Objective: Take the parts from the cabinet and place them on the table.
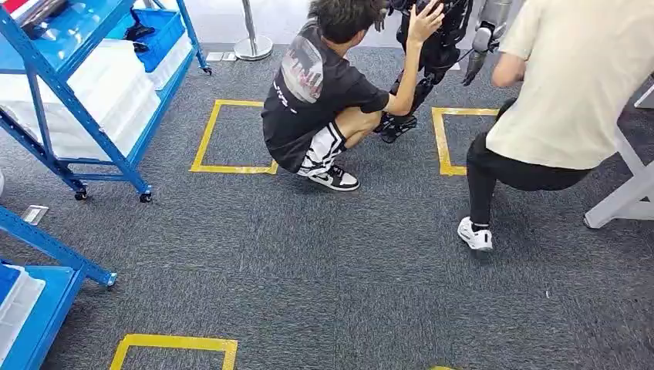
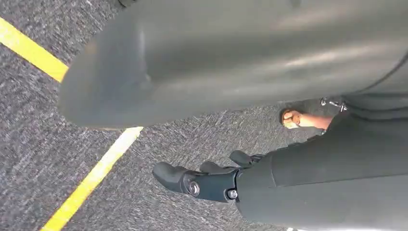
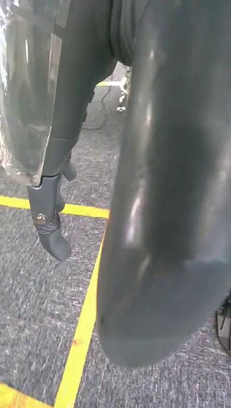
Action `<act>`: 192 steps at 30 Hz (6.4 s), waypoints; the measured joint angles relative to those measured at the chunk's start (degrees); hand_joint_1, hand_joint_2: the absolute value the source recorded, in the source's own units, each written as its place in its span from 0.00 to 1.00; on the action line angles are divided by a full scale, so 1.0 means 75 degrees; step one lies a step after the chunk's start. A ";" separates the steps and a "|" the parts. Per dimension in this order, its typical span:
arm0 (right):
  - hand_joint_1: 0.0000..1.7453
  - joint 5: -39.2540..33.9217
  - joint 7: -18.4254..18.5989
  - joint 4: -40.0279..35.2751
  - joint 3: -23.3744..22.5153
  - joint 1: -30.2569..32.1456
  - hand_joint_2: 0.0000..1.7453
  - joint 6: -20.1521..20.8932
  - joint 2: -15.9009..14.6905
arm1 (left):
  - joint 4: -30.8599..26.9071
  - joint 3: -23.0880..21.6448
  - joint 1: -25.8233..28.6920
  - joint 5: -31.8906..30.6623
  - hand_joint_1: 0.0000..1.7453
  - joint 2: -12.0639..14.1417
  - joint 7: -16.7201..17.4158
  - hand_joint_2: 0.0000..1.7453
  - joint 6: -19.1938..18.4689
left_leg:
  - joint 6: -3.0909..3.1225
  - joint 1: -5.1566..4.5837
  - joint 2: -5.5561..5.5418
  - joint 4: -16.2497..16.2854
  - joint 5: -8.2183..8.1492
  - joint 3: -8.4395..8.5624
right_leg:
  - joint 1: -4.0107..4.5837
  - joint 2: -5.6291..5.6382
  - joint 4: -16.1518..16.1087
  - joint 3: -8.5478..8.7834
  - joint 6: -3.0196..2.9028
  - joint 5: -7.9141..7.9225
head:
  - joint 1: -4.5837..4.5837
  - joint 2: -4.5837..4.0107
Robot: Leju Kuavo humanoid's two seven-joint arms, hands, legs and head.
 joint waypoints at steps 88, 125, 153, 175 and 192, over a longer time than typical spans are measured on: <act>0.00 0.1454 0.0761 0.0085 0.0895 0.0095 0.00 -0.0143 -0.0140 | 0.0000 -0.0184 -0.0002 -0.0146 0.00 -0.0017 -0.0183 0.00 -0.0018 | 0.0022 -0.0036 -0.0106 0.0105 -0.0483 0.0087 | -0.0223 0.0420 0.0228 -0.0195 0.0094 0.0002 | -0.0044 0.0000; 0.00 0.1859 0.0653 0.0085 0.1096 0.0071 0.00 -0.0358 -0.0166 | 0.0000 -0.0178 -0.0005 -0.0049 0.00 -0.0055 -0.0206 0.00 0.0000 | 0.0023 0.0008 -0.0019 0.0417 -0.0251 -0.0197 | -0.0128 0.0053 0.0214 -0.0223 0.0046 0.0022 | -0.0020 0.0000; 0.00 0.2119 0.1026 0.0096 0.1349 0.0063 0.00 -0.0277 -0.0149 | 0.0000 -0.0175 -0.0036 -0.0026 0.00 -0.0099 -0.0110 0.00 0.0125 | -0.0034 0.0023 -0.0040 0.0574 -0.0689 -0.0127 | -0.0231 0.0545 0.0165 -0.0192 0.0139 0.0063 | 0.0009 0.0000; 0.00 0.1629 0.0664 0.0090 0.1096 0.0039 1.00 -0.0320 -0.0151 | -0.0003 -0.0178 -0.0050 -0.0137 0.00 -0.0111 -0.0125 1.00 -0.0140 | 0.0216 -0.0131 -0.0199 -0.1561 0.0384 0.0923 | -0.0236 0.0470 0.0198 -0.0462 0.0588 0.0130 | 0.0052 0.0000; 0.00 0.1512 0.0478 0.0090 0.0935 0.0010 1.00 -0.0239 -0.0073 | -0.0009 -0.0178 -0.0061 -0.0061 0.00 -0.0099 -0.0014 1.00 -0.0125 | 0.0253 -0.0097 -0.0002 -0.1373 0.0263 0.0829 | -0.0104 0.0481 0.0148 -0.0240 0.0191 0.0085 | 0.0032 0.0000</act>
